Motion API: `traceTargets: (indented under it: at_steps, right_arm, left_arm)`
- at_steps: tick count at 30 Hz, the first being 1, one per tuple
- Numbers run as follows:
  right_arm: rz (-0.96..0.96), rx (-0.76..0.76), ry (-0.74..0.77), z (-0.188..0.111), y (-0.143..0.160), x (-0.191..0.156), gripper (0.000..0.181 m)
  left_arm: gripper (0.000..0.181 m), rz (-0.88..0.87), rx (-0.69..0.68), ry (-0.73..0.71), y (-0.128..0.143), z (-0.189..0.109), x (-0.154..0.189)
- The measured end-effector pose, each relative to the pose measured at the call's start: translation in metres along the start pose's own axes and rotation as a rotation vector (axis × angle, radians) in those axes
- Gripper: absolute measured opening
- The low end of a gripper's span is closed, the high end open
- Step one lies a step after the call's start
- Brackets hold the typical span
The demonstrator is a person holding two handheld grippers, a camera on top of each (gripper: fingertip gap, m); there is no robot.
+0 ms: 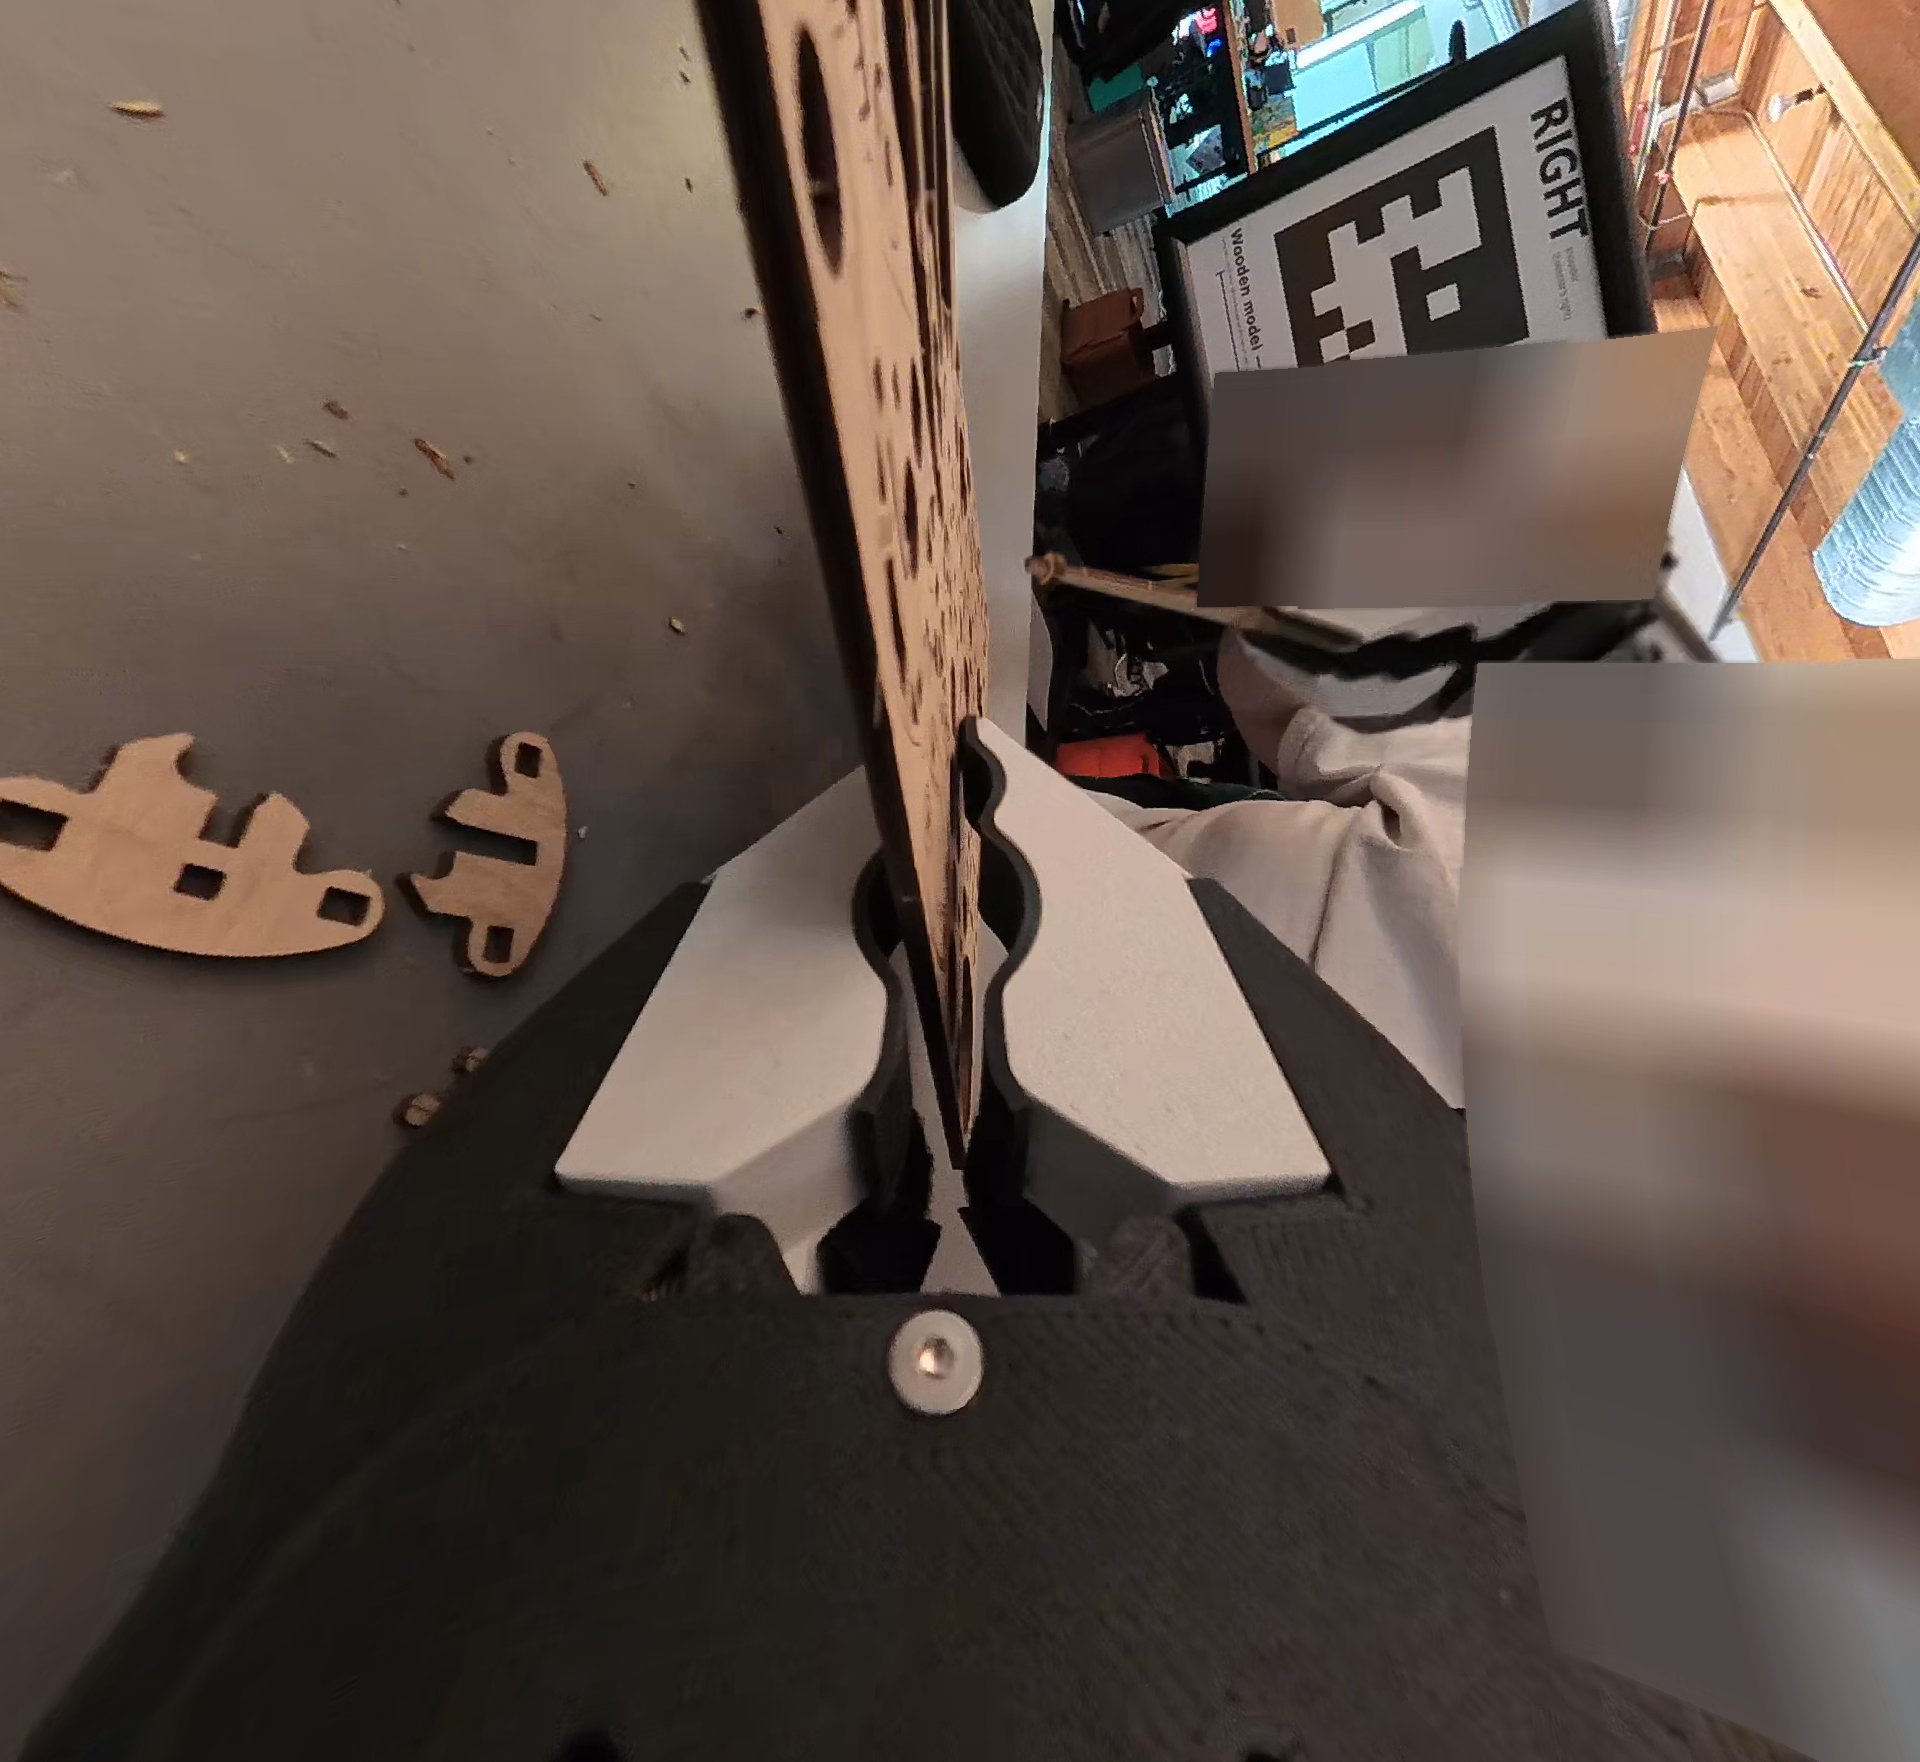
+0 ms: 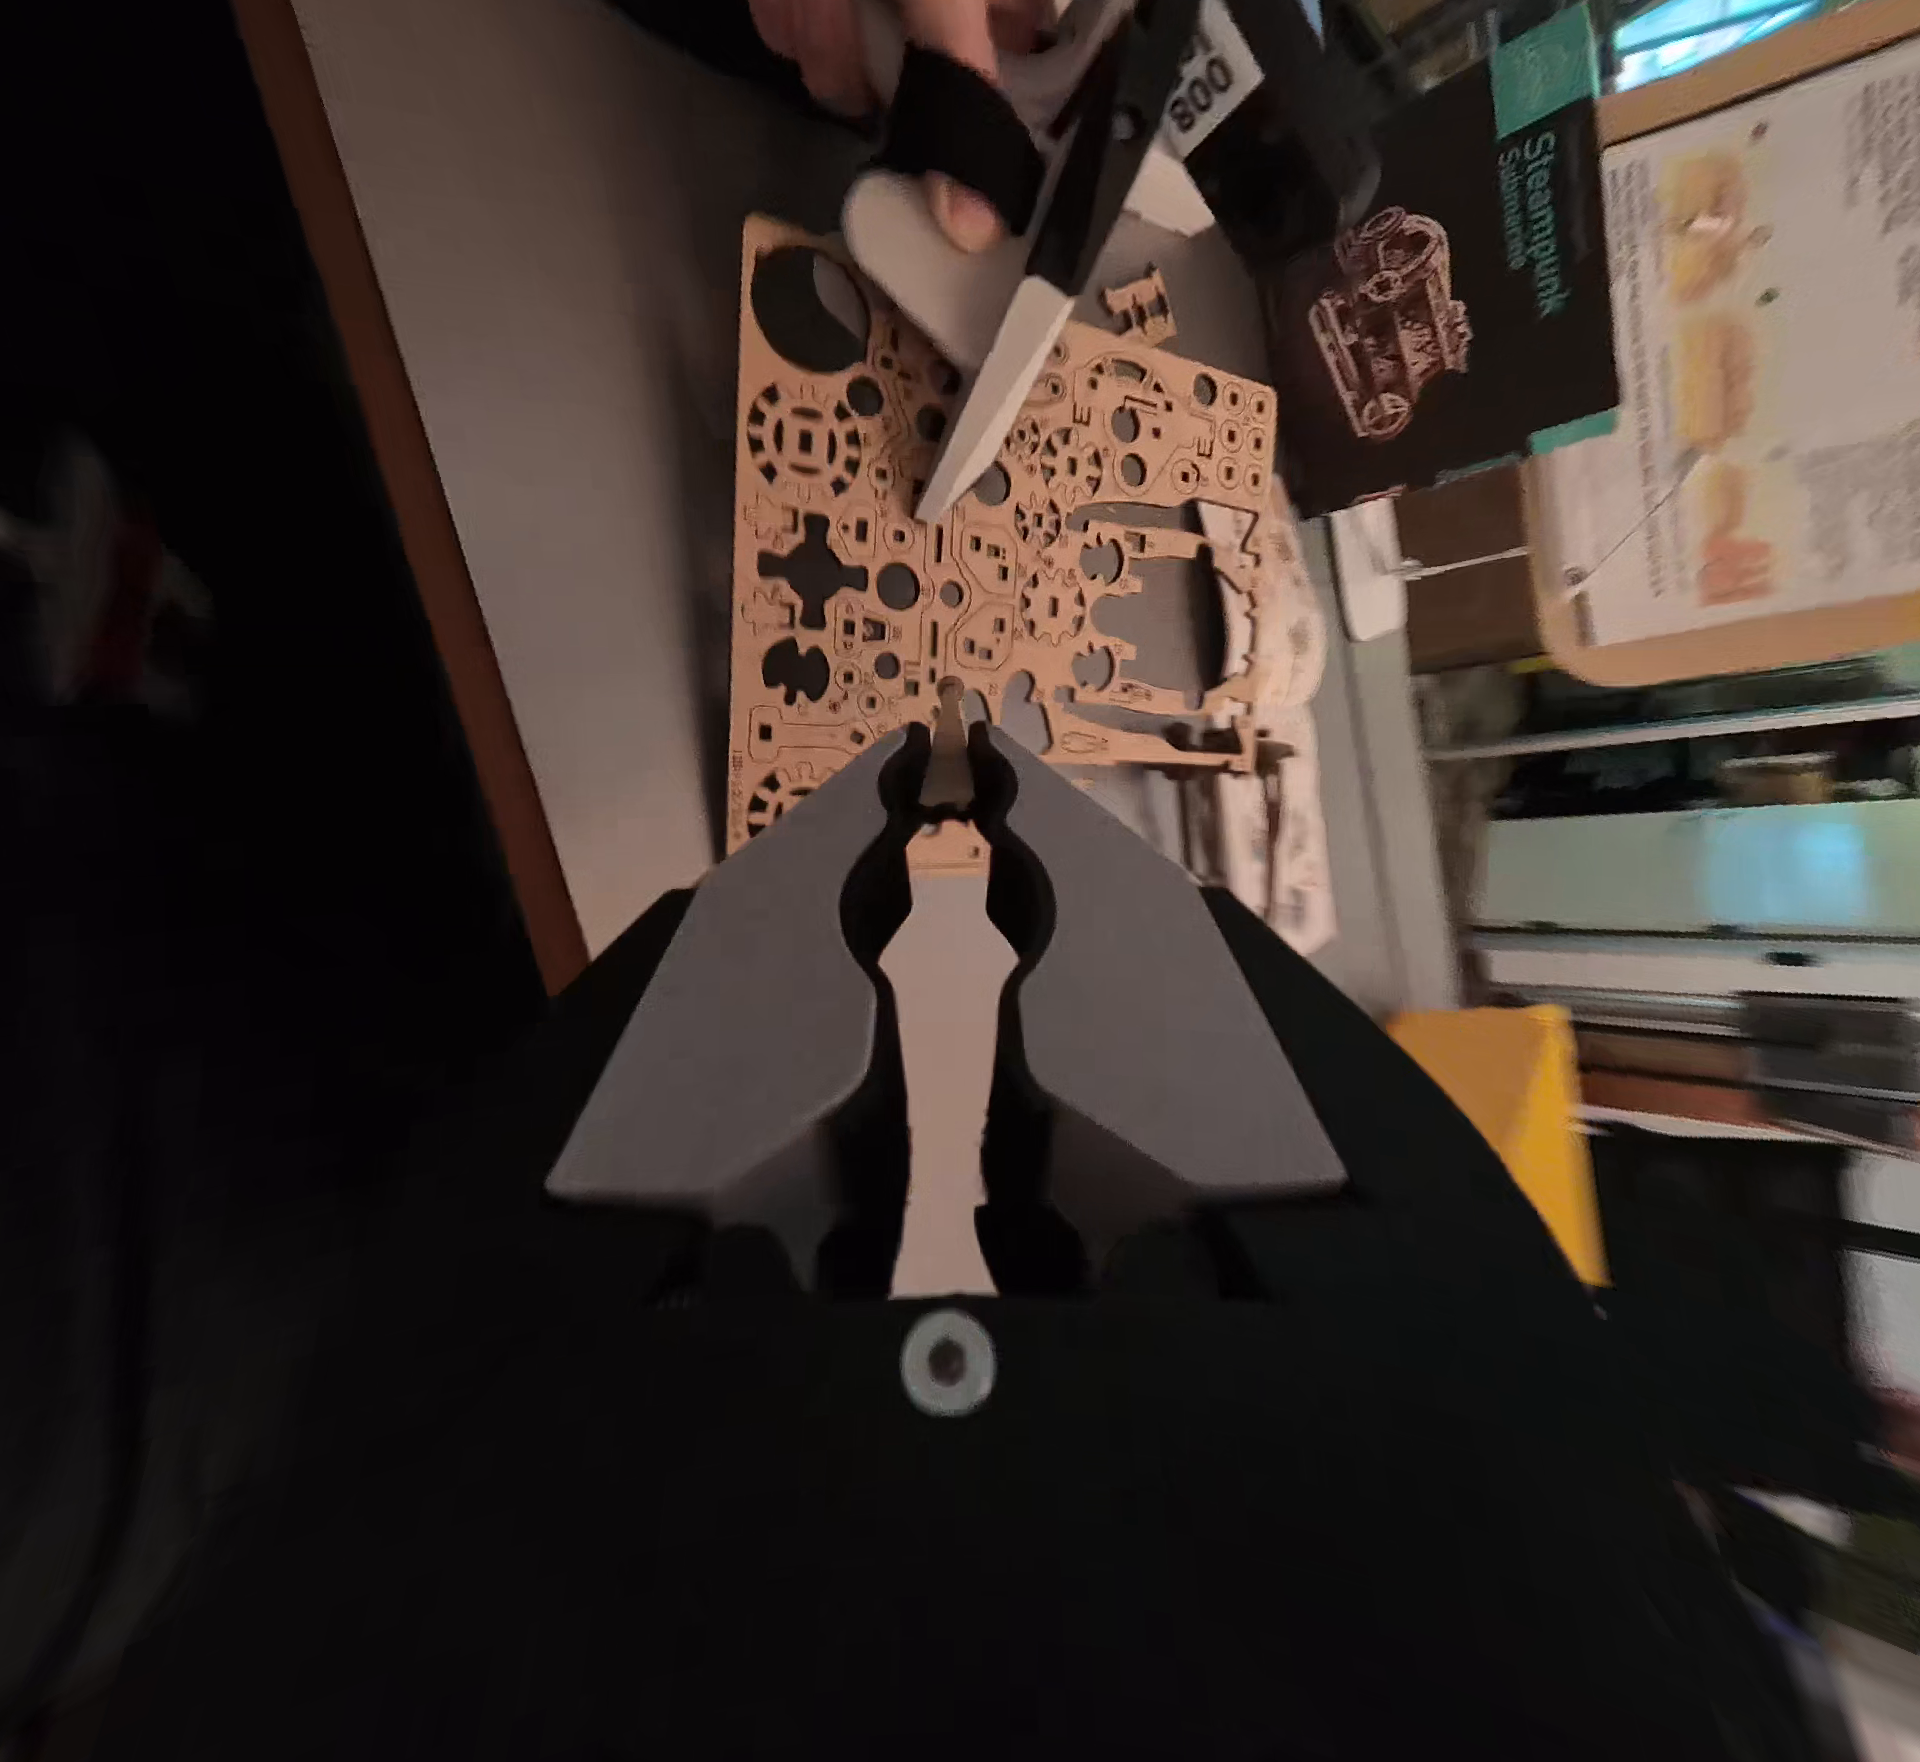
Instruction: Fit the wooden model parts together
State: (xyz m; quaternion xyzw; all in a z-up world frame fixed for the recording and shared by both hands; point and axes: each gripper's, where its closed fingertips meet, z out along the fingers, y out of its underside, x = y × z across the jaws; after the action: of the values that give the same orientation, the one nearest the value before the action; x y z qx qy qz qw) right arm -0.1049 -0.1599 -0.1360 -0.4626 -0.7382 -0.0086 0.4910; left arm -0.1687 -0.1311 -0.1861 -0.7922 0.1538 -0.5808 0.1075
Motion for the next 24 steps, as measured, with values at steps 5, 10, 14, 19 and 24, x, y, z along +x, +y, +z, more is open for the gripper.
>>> traceTargets:
  at_steps: [5, 10, 14, 19, 24]
  right_arm:
    - [0.481, 0.267, -0.160, -0.009, 0.000, 0.011, 0.006]
    - [1.036, 0.553, -0.376, -0.015, 0.008, 0.027, 0.005]
    - [1.306, 0.697, -0.497, -0.016, 0.020, 0.036, 0.005]
    - [1.406, 0.743, -0.595, -0.014, 0.023, 0.034, 0.006]
    - [1.546, 0.774, -0.694, -0.011, 0.026, 0.035, 0.005]
  left_arm:
    - [0.002, 0.016, -0.019, 0.010, 0.002, 0.002, 0.003]
    - [0.012, 0.005, -0.020, -0.003, 0.002, 0.002, 0.001]
    - [0.027, -0.018, -0.029, 0.021, 0.003, 0.002, 0.005]
    - [0.035, 0.017, -0.044, -0.043, 0.003, 0.000, 0.000]
    - [0.040, 0.091, -0.094, -0.186, 0.008, -0.002, -0.011]
